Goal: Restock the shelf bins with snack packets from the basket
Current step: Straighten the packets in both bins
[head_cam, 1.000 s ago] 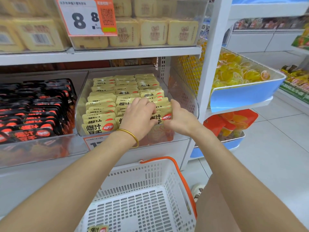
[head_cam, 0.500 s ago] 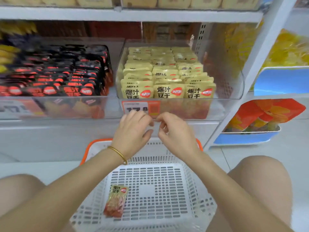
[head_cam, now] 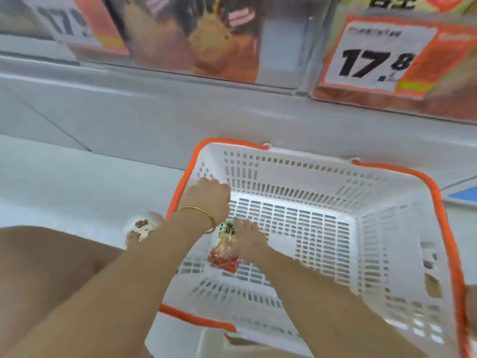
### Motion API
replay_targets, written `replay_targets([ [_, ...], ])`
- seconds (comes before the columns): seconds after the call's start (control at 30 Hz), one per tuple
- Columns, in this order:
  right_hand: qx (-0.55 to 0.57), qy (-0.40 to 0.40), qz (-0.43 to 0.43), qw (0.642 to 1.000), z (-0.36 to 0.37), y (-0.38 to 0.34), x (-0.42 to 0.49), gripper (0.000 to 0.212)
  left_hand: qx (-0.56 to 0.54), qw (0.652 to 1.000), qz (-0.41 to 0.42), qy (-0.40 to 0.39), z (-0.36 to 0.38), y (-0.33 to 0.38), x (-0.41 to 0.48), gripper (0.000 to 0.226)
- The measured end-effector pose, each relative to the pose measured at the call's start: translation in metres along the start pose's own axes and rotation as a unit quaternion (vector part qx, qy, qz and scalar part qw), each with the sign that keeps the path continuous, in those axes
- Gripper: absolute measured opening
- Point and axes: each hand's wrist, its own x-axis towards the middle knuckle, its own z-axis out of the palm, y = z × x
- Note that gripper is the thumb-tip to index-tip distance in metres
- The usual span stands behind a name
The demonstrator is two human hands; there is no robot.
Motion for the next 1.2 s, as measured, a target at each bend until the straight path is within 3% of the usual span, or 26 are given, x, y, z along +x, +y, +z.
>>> replay_targets([
  [0.2, 0.024, 0.004, 0.053, 0.998, 0.019, -0.009, 0.012, 0.071, -0.02, 1.0, -0.019, -0.007, 0.007, -0.004, 0.014, 0.025],
  [0.3, 0.073, -0.031, 0.029, 0.996, 0.013, -0.011, 0.014, 0.013, -0.041, 0.999, -0.018, -0.003, 0.008, -0.001, 0.017, 0.024],
  [0.43, 0.146, -0.036, -0.058, 0.987, -0.015, -0.009, -0.007, 0.041, -0.036, 0.999, -0.009, -0.033, 0.009, 0.001, 0.012, 0.027],
  [0.63, 0.259, 0.006, -0.109, 0.96, -0.152, 0.018, -0.091, 0.009, -0.121, 0.989, 0.029, -0.086, -0.046, 0.025, -0.003, 0.032],
  [0.73, 0.266, 0.073, -0.129, 0.952, -0.226, 0.031, -0.151, 0.011, -0.128, 0.988, 0.085, -0.031, -0.109, 0.048, -0.019, 0.012],
  [0.87, 0.235, 0.166, -0.135, 0.948, -0.299, 0.043, -0.229, 0.021, -0.103, 0.981, 0.154, 0.057, -0.203, 0.079, -0.057, 0.007],
  [1.03, 0.238, 0.32, -0.164, 0.902, -0.368, 0.056, -0.3, 0.034, -0.141, 0.946, 0.209, 0.204, -0.289, 0.115, -0.085, 0.01],
  [1.2, 0.189, 0.464, -0.157, 0.851, -0.407, 0.063, -0.323, 0.013, -0.157, 0.903, 0.235, 0.325, -0.331, 0.133, -0.085, 0.008],
])
